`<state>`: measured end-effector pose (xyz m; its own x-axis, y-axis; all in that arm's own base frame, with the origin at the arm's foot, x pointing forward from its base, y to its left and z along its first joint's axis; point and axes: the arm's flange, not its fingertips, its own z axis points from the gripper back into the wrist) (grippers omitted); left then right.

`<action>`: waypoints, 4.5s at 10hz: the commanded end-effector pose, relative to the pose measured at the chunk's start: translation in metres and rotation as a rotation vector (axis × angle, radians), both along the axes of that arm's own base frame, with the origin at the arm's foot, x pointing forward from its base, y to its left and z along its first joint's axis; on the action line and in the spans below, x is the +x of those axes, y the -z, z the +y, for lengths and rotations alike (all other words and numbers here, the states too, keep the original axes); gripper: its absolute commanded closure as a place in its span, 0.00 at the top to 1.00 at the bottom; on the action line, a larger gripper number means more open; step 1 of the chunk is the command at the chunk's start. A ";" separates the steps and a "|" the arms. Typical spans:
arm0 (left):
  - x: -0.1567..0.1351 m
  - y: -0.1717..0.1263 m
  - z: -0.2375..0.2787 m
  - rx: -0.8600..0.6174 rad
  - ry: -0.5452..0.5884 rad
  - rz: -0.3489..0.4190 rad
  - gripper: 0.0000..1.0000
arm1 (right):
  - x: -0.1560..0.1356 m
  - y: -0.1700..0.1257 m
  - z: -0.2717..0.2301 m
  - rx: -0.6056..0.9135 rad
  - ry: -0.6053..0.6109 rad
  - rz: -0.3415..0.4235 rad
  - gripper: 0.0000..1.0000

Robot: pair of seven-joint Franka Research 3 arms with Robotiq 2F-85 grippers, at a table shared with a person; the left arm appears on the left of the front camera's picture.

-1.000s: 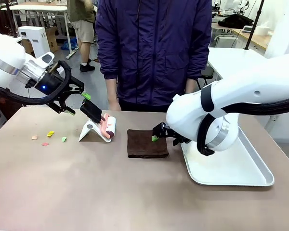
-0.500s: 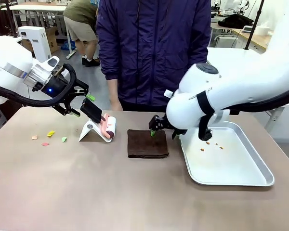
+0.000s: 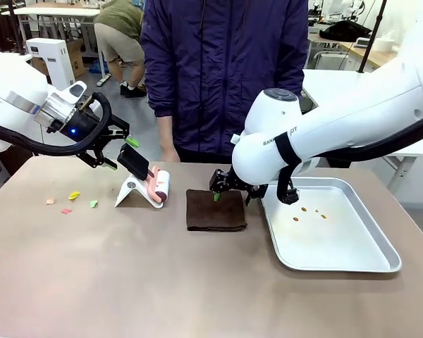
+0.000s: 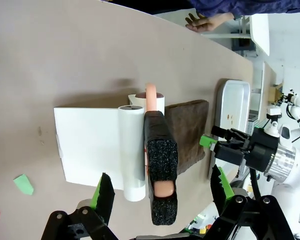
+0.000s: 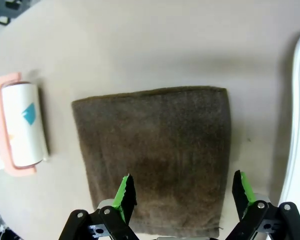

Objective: Clean the surface of the table.
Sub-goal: Hold the Lint Roller with your left hand and the towel with your right hand.

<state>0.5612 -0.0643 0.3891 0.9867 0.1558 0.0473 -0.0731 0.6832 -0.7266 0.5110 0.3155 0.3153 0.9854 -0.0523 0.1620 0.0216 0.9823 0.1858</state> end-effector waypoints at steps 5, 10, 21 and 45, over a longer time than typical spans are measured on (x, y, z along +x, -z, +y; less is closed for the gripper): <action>0.008 0.005 -0.006 -0.028 -0.016 -0.012 1.00 | 0.020 0.009 0.012 -0.080 0.093 0.011 1.00; 0.008 0.005 -0.008 -0.023 -0.024 -0.013 0.52 | 0.021 0.012 0.013 -0.107 0.094 0.017 0.44; 0.000 0.000 -0.011 0.000 -0.020 -0.055 0.00 | 0.017 0.031 0.015 -0.132 0.071 0.060 0.00; -0.202 -0.094 0.213 -0.365 0.288 -0.314 0.00 | -0.160 -0.128 -0.245 1.073 0.397 -0.245 0.00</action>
<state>0.3561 0.1295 0.4799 0.9522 -0.0356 0.3035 0.2925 0.3935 -0.8716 0.3704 0.0859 0.4373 0.8631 -0.5007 0.0666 0.0954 0.2910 0.9520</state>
